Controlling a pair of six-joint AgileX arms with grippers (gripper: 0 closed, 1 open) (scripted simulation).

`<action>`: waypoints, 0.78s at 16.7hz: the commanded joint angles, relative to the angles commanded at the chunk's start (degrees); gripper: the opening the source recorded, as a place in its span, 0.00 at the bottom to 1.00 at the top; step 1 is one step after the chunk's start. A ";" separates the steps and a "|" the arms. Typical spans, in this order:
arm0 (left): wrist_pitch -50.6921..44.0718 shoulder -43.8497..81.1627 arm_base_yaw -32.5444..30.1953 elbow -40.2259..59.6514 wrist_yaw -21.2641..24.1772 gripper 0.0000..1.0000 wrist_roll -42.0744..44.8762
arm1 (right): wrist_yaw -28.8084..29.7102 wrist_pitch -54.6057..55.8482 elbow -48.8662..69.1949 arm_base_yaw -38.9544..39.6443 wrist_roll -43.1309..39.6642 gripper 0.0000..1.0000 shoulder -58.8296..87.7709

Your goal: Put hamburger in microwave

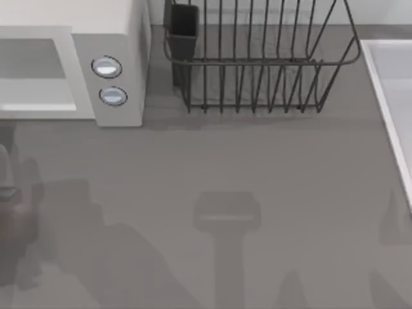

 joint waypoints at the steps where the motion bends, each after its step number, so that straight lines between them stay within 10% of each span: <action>1: 0.00 0.00 0.00 0.00 0.00 0.00 0.00 | 0.00 0.00 0.00 0.00 0.00 1.00 0.00; 13: -11.31 -6.02 -0.02 6.36 0.21 0.00 -1.11 | 0.00 0.00 0.00 0.00 0.00 1.00 0.00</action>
